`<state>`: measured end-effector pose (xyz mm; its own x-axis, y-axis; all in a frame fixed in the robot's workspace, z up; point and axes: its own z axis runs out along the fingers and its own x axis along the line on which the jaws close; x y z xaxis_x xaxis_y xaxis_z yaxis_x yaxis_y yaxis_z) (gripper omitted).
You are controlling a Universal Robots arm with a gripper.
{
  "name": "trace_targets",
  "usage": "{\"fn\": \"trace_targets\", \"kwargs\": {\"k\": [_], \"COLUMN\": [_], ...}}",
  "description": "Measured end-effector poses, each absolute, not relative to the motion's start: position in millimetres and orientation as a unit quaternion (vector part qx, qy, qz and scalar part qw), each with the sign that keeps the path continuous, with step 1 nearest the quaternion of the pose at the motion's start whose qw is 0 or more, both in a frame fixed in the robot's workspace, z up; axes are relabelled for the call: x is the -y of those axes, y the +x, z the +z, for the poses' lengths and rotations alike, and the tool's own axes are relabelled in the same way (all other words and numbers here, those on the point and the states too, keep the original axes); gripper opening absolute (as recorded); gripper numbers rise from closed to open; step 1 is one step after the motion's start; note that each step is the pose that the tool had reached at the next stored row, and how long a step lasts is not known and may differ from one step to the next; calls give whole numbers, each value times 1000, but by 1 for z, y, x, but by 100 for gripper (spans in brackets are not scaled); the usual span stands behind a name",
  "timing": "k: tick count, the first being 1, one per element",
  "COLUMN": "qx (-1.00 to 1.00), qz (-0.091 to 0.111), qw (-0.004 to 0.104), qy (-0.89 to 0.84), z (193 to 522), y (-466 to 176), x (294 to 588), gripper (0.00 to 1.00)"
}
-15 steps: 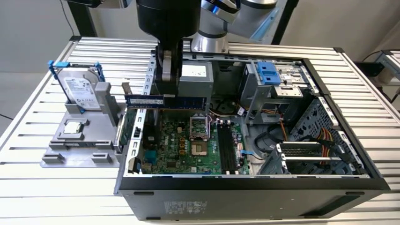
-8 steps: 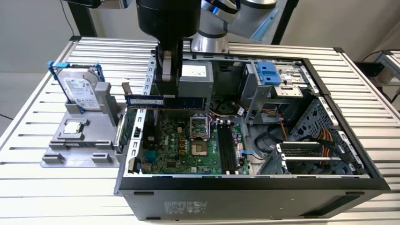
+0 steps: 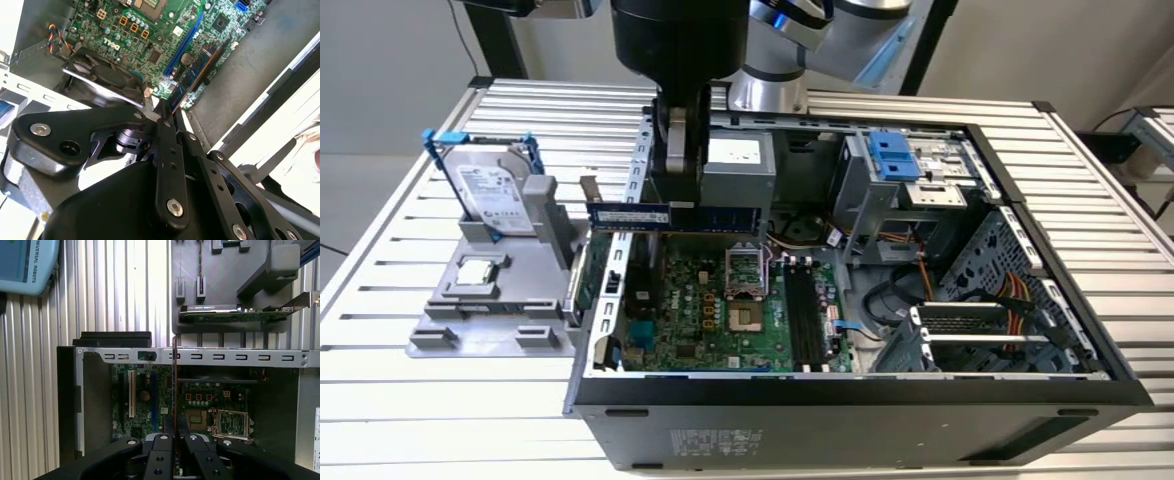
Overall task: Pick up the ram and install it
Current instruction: 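Pick up the ram and move it above insertion slot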
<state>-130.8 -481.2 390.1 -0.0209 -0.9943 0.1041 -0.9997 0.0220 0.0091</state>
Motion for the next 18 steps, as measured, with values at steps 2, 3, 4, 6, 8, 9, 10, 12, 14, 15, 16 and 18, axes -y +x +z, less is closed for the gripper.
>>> {"fn": "trace_targets", "kwargs": {"k": [2,3,4,6,8,9,10,12,14,15,16,18], "qx": [714,714,714,714,714,714,714,714,714,714,714,714], "qz": [33,33,33,33,33,33,33,33,33,33,33,33], "qw": [40,40,40,40,40,40,40,40,40,40,40,40], "qy": [698,698,699,698,698,699,699,699,699,698,698,699], "z": [390,390,390,390,390,390,390,390,390,390,390,390], "y": [-131,-131,-131,-131,-131,-131,-131,-131,-131,-131,-131,-131], "x": [481,481,481,481,481,481,481,481,481,481,481,481], "gripper": [0,0,0,0,0,0,0,0,0,0,0,0]}}
